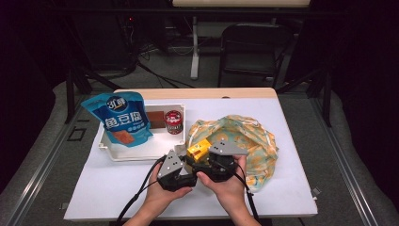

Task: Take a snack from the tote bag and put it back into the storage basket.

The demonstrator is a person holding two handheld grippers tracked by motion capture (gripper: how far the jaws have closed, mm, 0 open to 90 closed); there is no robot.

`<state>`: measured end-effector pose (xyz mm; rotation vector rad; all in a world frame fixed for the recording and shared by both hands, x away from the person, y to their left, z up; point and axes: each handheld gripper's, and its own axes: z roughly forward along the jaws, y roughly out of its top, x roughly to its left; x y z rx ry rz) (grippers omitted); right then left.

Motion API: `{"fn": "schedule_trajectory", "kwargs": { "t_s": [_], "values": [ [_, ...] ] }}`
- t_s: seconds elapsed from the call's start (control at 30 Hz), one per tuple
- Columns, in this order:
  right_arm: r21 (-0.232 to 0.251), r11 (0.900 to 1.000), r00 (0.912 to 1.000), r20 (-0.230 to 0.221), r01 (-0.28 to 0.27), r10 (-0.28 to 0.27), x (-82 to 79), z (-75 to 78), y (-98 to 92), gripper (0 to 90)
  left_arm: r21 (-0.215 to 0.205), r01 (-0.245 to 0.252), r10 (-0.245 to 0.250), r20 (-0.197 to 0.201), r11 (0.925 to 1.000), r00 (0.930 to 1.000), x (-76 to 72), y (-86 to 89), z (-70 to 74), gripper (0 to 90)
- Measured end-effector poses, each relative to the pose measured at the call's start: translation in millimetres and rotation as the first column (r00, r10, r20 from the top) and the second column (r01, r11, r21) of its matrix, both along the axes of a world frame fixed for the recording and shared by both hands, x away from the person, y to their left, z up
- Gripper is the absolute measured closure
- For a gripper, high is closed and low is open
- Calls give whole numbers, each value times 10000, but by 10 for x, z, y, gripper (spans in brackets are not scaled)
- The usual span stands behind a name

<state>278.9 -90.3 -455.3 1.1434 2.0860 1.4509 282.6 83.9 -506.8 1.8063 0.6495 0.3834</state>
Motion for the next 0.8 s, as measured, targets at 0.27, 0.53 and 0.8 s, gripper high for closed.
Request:
{"fn": "schedule_trajectory", "kwargs": {
  "t_s": [0.27,0.53,0.8],
  "values": [
    [12,9999,9999,-91,-114,114,-15,-13,44,292,-153,25,-27,-115,9999,9999,13,19,-2,467],
    [194,9990,9991,-58,-411,412,1,-17,49,266,-125,256,-256,-5,9996,9997,1,73,4,509],
    [1016,9909,9960,241,-885,865,20,53,-90,147,-353,80,-96,-451,9993,9989,81,210,-40,520]
  ]
}}
